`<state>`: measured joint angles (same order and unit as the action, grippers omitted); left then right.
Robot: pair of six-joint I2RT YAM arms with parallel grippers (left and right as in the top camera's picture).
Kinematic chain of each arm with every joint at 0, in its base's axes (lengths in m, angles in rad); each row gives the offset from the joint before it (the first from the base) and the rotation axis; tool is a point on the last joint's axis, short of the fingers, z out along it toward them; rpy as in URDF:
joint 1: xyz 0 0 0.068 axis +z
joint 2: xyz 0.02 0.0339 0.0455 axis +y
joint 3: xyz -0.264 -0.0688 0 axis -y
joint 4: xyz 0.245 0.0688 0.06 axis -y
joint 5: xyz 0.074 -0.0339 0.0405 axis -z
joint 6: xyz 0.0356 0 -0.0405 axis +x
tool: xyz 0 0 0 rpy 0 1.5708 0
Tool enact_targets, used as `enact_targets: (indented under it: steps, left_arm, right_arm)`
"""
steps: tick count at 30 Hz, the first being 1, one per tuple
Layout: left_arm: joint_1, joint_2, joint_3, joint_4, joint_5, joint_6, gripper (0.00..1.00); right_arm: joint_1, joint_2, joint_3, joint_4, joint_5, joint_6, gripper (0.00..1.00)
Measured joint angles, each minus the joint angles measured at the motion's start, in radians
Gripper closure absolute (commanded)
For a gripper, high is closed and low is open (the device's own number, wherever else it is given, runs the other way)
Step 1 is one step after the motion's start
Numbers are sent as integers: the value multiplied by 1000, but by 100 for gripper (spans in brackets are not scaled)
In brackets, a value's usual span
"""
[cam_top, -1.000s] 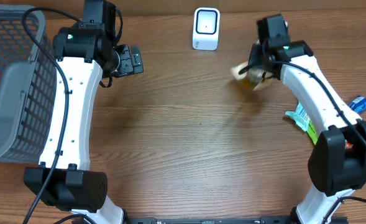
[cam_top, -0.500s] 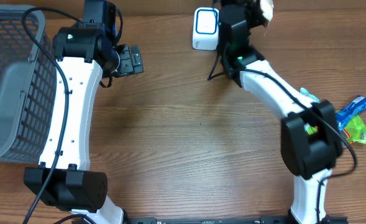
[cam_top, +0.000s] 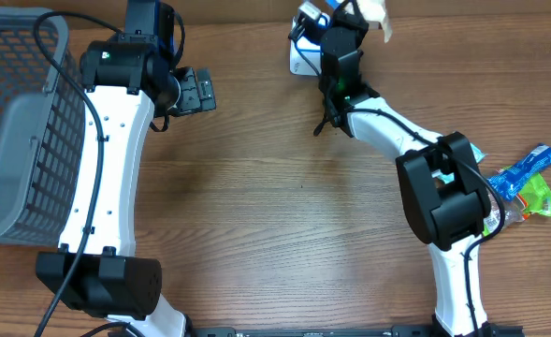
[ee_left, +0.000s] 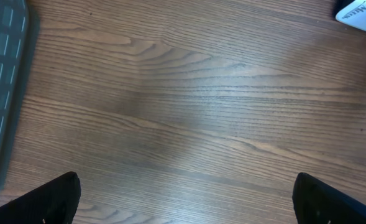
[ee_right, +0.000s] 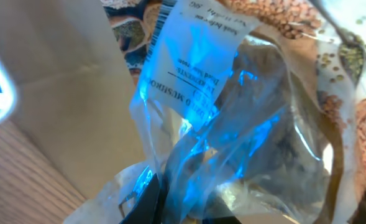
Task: Scan the item barcode
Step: 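Hold the mushroom bag label over the white scanner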
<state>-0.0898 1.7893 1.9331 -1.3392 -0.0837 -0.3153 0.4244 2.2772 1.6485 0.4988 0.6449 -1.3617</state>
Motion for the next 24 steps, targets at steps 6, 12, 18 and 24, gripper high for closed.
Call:
enact_targets:
  steps: [6, 12, 18, 24]
  left_arm:
    - [0, 0, 0, 0, 0, 0, 0]
    - [0, 0, 0, 0, 0, 0, 0]
    - [0, 0, 0, 0, 0, 0, 0]
    - [0, 0, 0, 0, 0, 0, 0]
  right_arm:
    - [0, 28, 0, -61, -88, -3, 96]
    - [0, 29, 0, -59, -126, 6, 96]
    - [0, 42, 0, 42, -147, 57, 96]
    - [-3, 123, 1, 192, -150, 68, 96]
